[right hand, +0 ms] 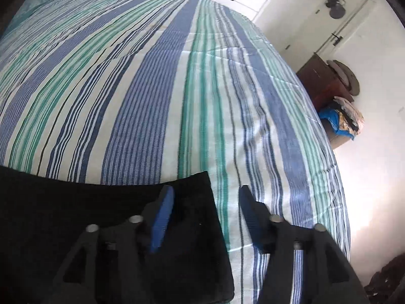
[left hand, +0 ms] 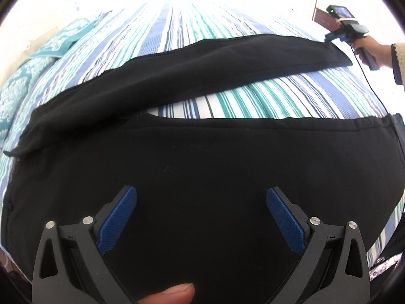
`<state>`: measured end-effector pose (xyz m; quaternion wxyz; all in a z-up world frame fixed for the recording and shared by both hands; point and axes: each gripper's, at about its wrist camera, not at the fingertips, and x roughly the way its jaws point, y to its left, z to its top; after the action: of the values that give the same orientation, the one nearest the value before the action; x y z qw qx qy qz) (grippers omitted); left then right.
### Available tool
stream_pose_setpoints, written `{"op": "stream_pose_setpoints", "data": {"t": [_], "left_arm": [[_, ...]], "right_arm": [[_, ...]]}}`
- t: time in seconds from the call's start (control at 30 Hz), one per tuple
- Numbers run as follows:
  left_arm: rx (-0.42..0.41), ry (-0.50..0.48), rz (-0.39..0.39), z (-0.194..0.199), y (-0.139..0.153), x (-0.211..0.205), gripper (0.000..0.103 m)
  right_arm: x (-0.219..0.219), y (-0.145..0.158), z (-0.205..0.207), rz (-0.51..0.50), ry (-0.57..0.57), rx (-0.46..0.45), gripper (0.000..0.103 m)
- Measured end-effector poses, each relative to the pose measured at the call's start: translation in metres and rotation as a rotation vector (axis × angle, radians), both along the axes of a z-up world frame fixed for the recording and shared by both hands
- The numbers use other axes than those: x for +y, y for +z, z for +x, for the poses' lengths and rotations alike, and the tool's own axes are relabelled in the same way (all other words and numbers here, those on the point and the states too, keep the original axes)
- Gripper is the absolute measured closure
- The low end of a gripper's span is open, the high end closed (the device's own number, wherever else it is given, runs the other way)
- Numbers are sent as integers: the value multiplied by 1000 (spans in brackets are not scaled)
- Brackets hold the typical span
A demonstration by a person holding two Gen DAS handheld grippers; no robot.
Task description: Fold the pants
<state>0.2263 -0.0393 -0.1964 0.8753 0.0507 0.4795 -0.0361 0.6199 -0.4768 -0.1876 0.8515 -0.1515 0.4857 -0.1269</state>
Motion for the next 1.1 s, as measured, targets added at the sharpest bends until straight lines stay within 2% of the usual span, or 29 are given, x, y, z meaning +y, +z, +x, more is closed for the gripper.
{"op": "stream_pose_setpoints", "data": {"t": [0.07,0.13,0.27,0.37,0.47,0.57,0.63,0.67,0.73,0.87,1.0,1.1], "left_arm": [[-20,19,-4,2,7,6,1],[-40,67,-30,8,15,22,1],[-34,196,-42,19,19,61,1],[-27,272,-4,18,17,83,1],[-17,318,40,9,14,101,1],[11,354,95,2,7,119,1],[39,382,113,2,3,131,1],[54,392,113,1,3,137,1],[75,402,100,3,2,149,1],[67,399,87,-3,8,155,1],[20,376,77,-10,20,152,1],[-6,340,47,-13,26,144,1]], "right_arm": [[7,25,-20,17,-3,-83,24],[30,44,-40,91,75,-109,24],[124,56,-83,296,314,-30,21],[218,45,-113,469,489,86,18],[319,24,-137,587,644,199,18],[406,-5,-158,596,744,290,18],[445,-32,-159,544,720,367,18],[456,-44,-159,519,688,389,18],[465,-49,-154,517,634,369,8],[453,-16,-166,557,564,282,9],[426,30,-222,515,594,157,9],[400,45,-274,478,565,113,1]]}}
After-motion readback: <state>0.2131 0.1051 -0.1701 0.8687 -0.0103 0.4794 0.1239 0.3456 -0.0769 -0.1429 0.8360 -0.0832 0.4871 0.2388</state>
